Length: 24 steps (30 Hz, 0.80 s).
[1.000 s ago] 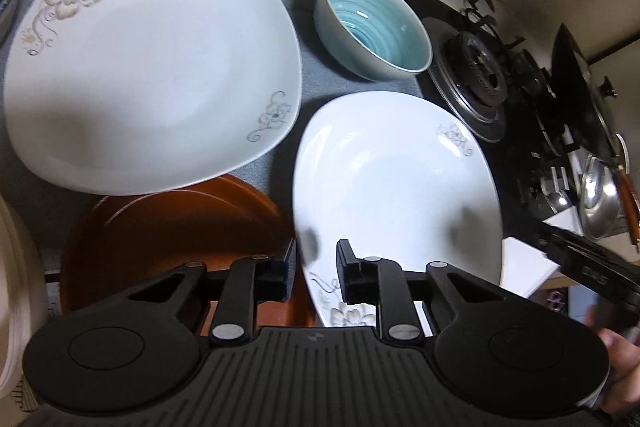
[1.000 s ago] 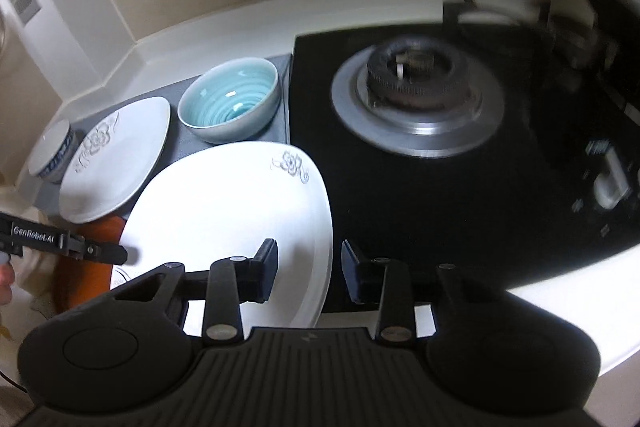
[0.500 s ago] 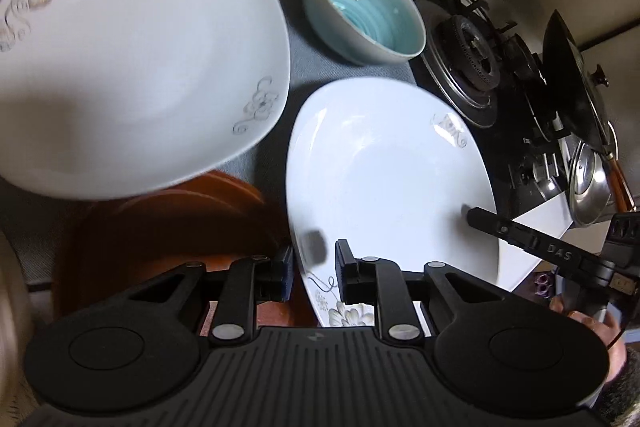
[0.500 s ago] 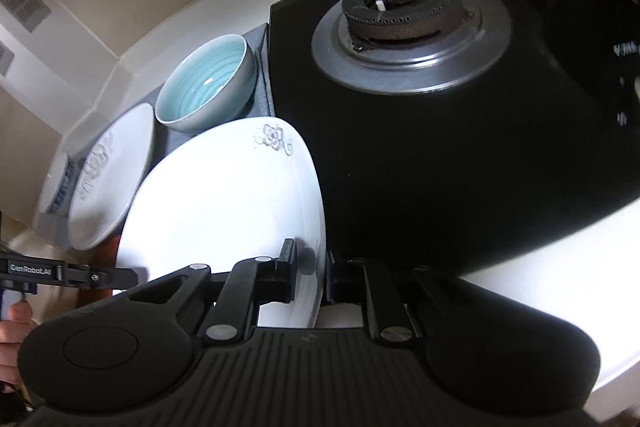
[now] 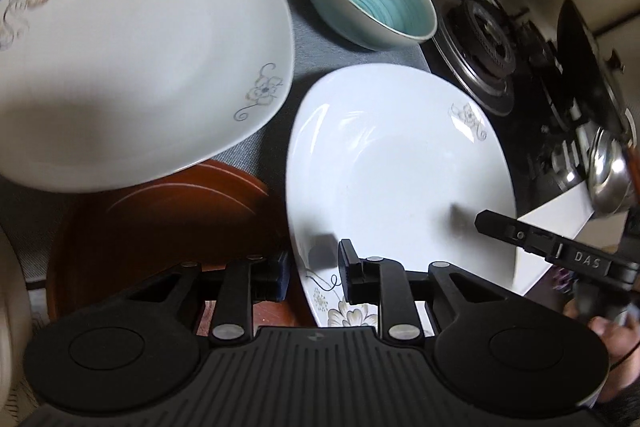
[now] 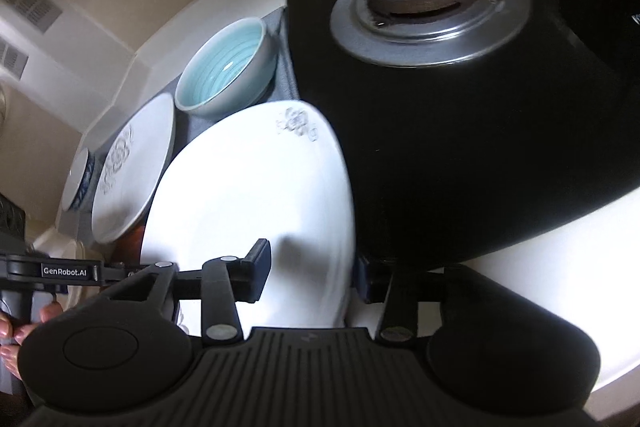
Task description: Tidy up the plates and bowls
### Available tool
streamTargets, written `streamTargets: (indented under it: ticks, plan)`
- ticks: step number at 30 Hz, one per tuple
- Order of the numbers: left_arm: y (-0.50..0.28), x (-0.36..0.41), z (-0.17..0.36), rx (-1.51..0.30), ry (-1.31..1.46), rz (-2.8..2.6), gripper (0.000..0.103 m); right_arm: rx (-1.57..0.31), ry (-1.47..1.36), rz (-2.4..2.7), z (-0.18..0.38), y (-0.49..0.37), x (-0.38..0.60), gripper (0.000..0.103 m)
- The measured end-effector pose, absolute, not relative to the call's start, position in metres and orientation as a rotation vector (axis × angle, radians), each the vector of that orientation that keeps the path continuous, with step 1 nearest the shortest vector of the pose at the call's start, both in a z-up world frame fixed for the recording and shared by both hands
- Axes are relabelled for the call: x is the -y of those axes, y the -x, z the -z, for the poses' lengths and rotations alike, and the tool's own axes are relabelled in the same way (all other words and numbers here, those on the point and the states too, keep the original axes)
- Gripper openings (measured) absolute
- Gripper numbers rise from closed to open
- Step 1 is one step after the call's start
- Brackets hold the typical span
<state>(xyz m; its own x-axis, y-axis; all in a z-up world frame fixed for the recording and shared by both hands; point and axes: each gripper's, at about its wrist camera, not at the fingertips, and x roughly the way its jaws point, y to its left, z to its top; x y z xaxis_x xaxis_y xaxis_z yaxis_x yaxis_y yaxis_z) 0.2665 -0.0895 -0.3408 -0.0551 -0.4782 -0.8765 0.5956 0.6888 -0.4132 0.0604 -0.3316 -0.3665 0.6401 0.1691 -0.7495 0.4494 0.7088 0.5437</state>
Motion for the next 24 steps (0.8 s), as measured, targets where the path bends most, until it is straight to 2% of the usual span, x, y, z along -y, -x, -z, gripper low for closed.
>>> streamTargets:
  ticks: [3, 6, 8, 9, 11, 13, 15, 17, 19, 24]
  plan:
    - [-0.261, 0.093, 0.339, -1.343, -0.159, 0.876, 0.026, -0.884, -0.743, 0.197, 0.364, -0.062, 0.326, 0.05]
    - [-0.259, 0.094, 0.339, -1.338, -0.163, 0.889, 0.038, -0.861, -0.795, 0.204, 0.366, -0.058, 0.33, 0.05]
    - [-0.258, 0.094, 0.339, -1.339, -0.159, 0.887, 0.041, -0.84, -0.838, 0.206, 0.369, -0.055, 0.335, 0.05]
    - [-0.257, 0.095, 0.338, -1.336, -0.162, 0.882, 0.041, -0.833, -0.854, 0.205, 0.371, -0.055, 0.337, 0.049]
    - [-0.254, 0.096, 0.337, -1.315, -0.186, 0.869, 0.038, -0.838, -0.858, 0.211, 0.371, -0.056, 0.338, 0.04]
    - [-0.249, 0.098, 0.335, -1.28, -0.241, 0.847, 0.032, -0.846, -0.853, 0.212, 0.371, -0.055, 0.339, 0.037]
    - [-0.249, 0.097, 0.335, -1.285, -0.23, 0.842, 0.031, -0.844, -0.883, 0.2, 0.371, -0.052, 0.342, 0.036]
    - [-0.253, 0.094, 0.335, -1.312, -0.194, 0.836, 0.031, -0.83, -0.904, 0.183, 0.37, -0.046, 0.345, 0.028]
    - [-0.255, 0.09, 0.332, -1.322, -0.167, 0.837, 0.029, -0.827, -0.919, 0.158, 0.367, -0.041, 0.348, 0.024]
    - [-0.255, 0.089, 0.326, -1.341, -0.127, 0.848, 0.029, -0.81, -0.9, 0.148, 0.356, -0.033, 0.347, 0.021]
